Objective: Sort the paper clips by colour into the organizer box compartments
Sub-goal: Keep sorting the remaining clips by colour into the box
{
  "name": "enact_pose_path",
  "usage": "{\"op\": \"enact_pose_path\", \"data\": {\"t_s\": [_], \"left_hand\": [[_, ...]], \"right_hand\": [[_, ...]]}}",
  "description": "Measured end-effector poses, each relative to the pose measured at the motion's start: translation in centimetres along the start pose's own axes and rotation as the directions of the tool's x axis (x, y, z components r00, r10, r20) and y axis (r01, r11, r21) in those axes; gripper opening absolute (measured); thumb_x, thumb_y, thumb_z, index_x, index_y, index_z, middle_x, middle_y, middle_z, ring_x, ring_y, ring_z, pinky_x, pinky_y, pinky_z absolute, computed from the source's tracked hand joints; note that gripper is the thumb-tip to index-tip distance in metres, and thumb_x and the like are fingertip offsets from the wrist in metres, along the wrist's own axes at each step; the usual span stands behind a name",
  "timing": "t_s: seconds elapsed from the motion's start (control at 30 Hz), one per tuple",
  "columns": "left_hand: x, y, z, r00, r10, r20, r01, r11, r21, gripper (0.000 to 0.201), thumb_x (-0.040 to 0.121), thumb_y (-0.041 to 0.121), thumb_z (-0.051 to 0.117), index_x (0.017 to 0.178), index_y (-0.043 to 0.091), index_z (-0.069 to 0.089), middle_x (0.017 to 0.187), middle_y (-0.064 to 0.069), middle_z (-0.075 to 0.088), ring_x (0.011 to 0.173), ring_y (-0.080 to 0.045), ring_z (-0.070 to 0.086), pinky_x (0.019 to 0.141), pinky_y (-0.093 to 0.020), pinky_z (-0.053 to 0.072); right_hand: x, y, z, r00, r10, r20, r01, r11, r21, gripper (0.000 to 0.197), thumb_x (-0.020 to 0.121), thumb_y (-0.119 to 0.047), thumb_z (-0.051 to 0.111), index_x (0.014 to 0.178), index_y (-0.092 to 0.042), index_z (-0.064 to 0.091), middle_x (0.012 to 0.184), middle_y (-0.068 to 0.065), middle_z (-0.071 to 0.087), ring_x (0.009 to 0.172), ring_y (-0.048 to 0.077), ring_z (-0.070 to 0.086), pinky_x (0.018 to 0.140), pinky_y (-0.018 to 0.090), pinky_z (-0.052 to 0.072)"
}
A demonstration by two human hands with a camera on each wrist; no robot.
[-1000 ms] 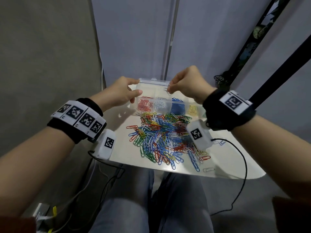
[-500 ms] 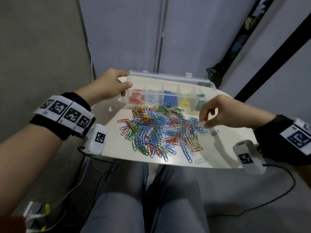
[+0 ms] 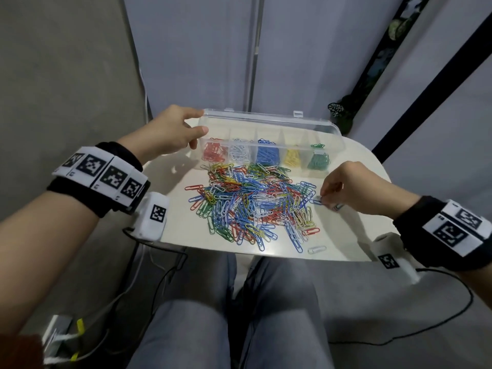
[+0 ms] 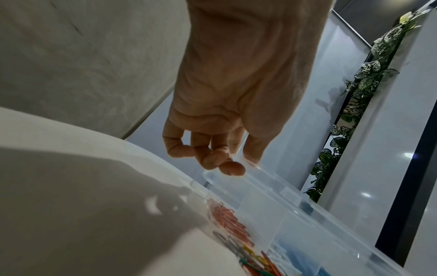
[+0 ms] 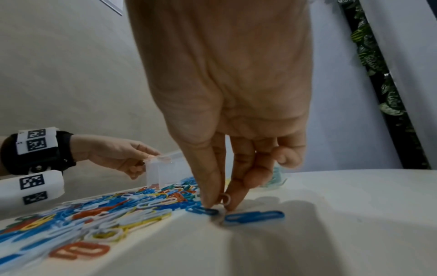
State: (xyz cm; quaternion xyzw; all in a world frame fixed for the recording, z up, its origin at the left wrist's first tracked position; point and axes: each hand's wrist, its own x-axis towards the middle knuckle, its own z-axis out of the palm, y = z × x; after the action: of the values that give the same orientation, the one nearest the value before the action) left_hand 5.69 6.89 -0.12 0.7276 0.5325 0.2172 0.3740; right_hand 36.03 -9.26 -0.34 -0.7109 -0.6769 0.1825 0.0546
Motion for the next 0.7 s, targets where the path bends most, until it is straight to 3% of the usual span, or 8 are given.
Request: {"op": "enact_pose_path", "data": {"t_s": [0.13,0.23,0.33,0.47,0.6,0.7], "left_hand": [[-0.1,0.1,-0.1,1.000,-0.003,-0.001,0.003,1.000,0.002,0.053,0.097,0.028,0.057,0.146,0.017,0.041,0.064,-0.001,0.060,0.056,-0.010,0.045,0.058,-0.025,0.036],[-0.2,0.1,0.0,1.000,-0.003,-0.001,0.003,1.000,-0.012,0.053,0.097,0.028,0.058,0.146,0.017,0.041,0.064,-0.002,0.060,0.057,-0.012,0.044,0.058,-0.026,0.036],[-0.2,0.1,0.0,1.000,-0.003,0.001,0.003,1.000,-0.011,0.053,0.097,0.028,0.058,0.146,0.018,0.041,0.065,-0.003,0.060,0.057,-0.013,0.043,0.056,-0.026,0.034],[-0.2,0.1,0.0,1.000,-0.005,0.002,0.005,1.000,-0.004,0.054,0.096,0.029,0.058,0.146,0.018,0.041,0.066,-0.003,0.061,0.059,-0.013,0.046,0.061,-0.027,0.037],[-0.2,0.2,0.1,1.000,-0.009,0.002,0.009,1.000,-0.006,0.054,0.097,0.029,0.057,0.147,0.018,0.040,0.067,-0.003,0.061,0.061,-0.013,0.047,0.064,-0.028,0.038],[-0.2,0.2,0.1,1.000,-0.012,0.002,0.012,1.000,-0.005,0.054,0.097,0.029,0.057,0.147,0.018,0.040,0.067,-0.003,0.061,0.060,-0.013,0.046,0.063,-0.028,0.037]], "right_hand": [[-0.1,0.0,-0.5,0.998,-0.011,-0.070,0.018,0.994,0.109,0.019,0.073,0.000,0.077,0.070,-0.019,0.073,0.061,-0.008,0.070,0.052,-0.002,0.057,0.056,0.008,0.042],[-1.6,-1.1,-0.6,0.995,-0.099,0.021,0.091,0.970,0.227,0.013,0.074,-0.004,0.081,0.074,-0.016,0.077,0.056,-0.014,0.066,0.051,0.001,0.052,0.056,0.013,0.042],[-3.7,-2.4,-0.3,0.971,-0.186,0.150,0.140,0.951,0.276,0.010,0.072,-0.010,0.083,0.075,-0.018,0.079,0.068,-0.006,0.071,0.058,0.002,0.049,0.059,0.016,0.040],[-5.7,-2.6,0.9,0.960,-0.158,0.229,0.095,0.960,0.263,0.016,0.068,-0.010,0.085,0.076,-0.022,0.078,0.075,0.000,0.070,0.067,0.008,0.054,0.069,0.026,0.046],[-6.3,-2.4,2.0,0.977,-0.124,0.174,0.093,0.980,0.177,0.025,0.069,-0.008,0.083,0.086,-0.027,0.078,0.074,-0.002,0.069,0.070,0.008,0.060,0.073,0.029,0.050],[-5.9,-2.2,2.5,0.983,-0.141,0.118,0.123,0.982,0.145,0.019,0.070,-0.010,0.083,0.083,-0.023,0.078,0.076,-0.003,0.070,0.074,0.013,0.061,0.074,0.033,0.049]]}}
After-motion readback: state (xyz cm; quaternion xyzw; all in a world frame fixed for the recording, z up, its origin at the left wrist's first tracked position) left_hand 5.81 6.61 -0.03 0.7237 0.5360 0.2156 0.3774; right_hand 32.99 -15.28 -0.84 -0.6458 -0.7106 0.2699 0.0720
